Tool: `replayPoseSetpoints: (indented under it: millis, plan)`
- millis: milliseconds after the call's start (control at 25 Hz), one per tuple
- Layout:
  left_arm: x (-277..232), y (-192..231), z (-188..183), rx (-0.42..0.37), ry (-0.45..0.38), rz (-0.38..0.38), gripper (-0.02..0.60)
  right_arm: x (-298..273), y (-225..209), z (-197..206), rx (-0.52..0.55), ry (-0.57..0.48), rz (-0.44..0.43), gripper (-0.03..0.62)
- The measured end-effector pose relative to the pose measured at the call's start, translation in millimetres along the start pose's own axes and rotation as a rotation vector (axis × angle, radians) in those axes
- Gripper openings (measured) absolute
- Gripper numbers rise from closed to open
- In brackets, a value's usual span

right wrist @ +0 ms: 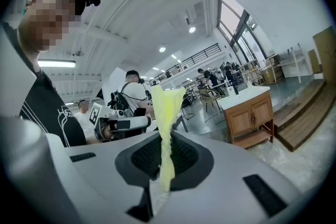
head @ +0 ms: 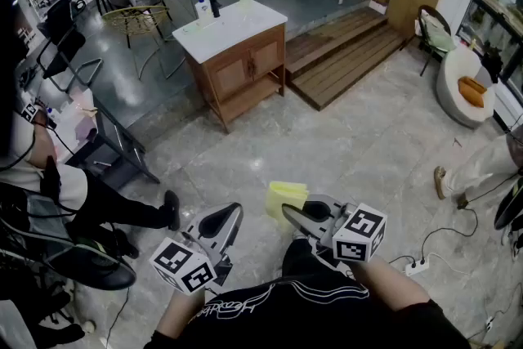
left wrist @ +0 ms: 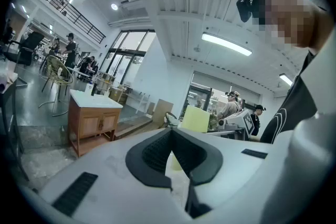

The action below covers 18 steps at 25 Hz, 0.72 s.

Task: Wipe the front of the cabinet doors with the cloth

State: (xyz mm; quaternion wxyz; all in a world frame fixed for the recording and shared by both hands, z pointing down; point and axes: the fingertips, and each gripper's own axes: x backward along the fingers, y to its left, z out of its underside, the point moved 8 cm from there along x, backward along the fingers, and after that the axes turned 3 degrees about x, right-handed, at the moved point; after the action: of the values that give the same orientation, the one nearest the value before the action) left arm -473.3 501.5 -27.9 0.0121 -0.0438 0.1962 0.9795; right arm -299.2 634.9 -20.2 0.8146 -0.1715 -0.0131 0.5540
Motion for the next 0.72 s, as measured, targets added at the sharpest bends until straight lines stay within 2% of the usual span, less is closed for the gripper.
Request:
replayPoseSetpoints:
  millis: [120,360,720]
  plan:
    - [11.2,3.0,-6.9,0.010,-0.008,-0.013,0.006,-11.1,6.9,-2.4,0.003,0.004,-0.007,0.040]
    - [23.9,13.2,-5.5,-0.027,0.011,-0.077,0.006,-32.7,11.6,-6.9,0.010,0.015,-0.019,0.040]
    - [25.2,18.3,-5.0,0.019,-0.015,-0.115,0.006,-41.3,0.2,-7.6,-0.012,0.020,-0.043,0.041]
